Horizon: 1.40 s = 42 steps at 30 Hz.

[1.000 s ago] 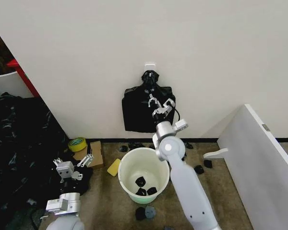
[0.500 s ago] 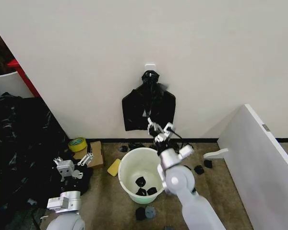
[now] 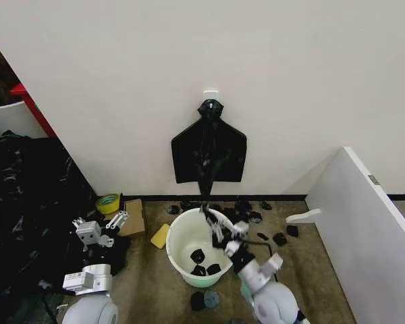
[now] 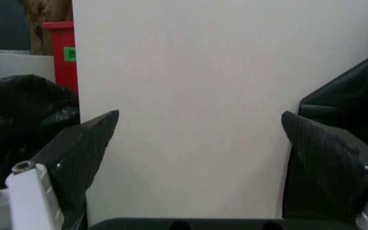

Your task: Place the garbage bag over the trash bin.

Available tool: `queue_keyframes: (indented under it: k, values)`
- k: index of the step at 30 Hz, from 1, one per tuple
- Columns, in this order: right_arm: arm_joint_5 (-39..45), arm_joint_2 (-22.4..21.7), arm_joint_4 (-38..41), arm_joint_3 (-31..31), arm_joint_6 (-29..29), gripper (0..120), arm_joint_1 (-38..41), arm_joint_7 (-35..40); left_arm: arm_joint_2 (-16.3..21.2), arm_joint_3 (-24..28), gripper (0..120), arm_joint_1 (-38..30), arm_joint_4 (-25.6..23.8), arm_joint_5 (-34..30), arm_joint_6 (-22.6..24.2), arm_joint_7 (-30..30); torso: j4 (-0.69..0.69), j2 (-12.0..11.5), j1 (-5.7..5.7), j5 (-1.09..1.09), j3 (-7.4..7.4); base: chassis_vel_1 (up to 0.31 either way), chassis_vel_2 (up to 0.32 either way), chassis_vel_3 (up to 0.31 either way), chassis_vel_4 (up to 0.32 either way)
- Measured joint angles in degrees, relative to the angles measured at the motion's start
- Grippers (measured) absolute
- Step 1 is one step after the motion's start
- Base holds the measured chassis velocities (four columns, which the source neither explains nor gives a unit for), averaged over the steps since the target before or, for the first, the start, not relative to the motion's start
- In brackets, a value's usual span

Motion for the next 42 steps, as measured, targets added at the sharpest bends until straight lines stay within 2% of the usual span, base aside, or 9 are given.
queue_keyframes:
  k: [12,23,28,30,33,34,37,40,42]
  values:
    - [-4.00,2.82,-6.70,1.83,3.82,0,0.82,-9.33,0.99,-0.47,100,-0.05,-0.32,-1.24,0.09,0.00,0.00,0.00,0.00,0.00,0.01,0.000,0.000,0.000,0.000]
    - [-3.46,3.94,-5.89,1.84,5.31,0,1.55,-6.88,1.08,-0.54,100,-0.52,-0.42,-1.38,0.17,-0.01,0.00,0.00,0.01,0.00,0.01,0.000,0.000,0.000,0.000]
    - [-4.18,3.40,-4.01,1.87,7.21,15,1.07,-5.56,0.91,-0.46,100,-0.85,-0.31,-1.39,0.25,-0.03,0.00,0.00,0.01,0.00,0.01,0.000,0.000,0.000,0.000]
    - [-8.51,2.44,-2.35,2.49,8.95,23,0.86,-2.08,0.81,-0.41,100,-1.19,-0.13,-1.40,0.33,-0.03,0.00,0.00,0.01,0.00,0.01,0.000,0.000,0.000,0.000]
    - [-13.48,0.54,-0.55,2.71,8.64,36,0.58,8.52,0.65,-0.44,100,-1.75,0.06,-1.71,0.55,-0.07,0.00,0.00,0.01,0.00,0.01,0.000,0.000,0.000,0.000]
    - [-13.48,0.54,-0.55,2.71,8.64,36,0.58,8.52,0.65,-0.44,100,-1.75,0.06,-1.71,0.55,-0.07,0.00,0.00,0.01,0.00,0.01,0.000,0.000,0.000,0.000]
    - [-13.22,-1.11,2.20,2.28,5.14,48,-0.58,17.78,0.59,-0.45,100,-2.22,0.07,-2.16,0.88,-0.11,-0.01,0.00,0.01,0.01,0.01,0.000,0.000,0.000,0.000]
    - [-6.73,-2.26,8.15,0.59,-0.67,61,-2.41,28.68,0.51,-0.43,100,-2.62,0.09,-2.28,1.06,-0.13,-0.01,0.00,0.01,0.00,0.01,0.000,0.000,0.000,0.000]
    - [-5.59,-2.27,9.38,0.26,-1.68,65,-2.72,30.45,0.47,-0.40,100,-2.67,0.13,-2.29,1.08,-0.13,-0.01,0.00,0.01,0.01,0.01,0.000,0.000,0.000,0.000]
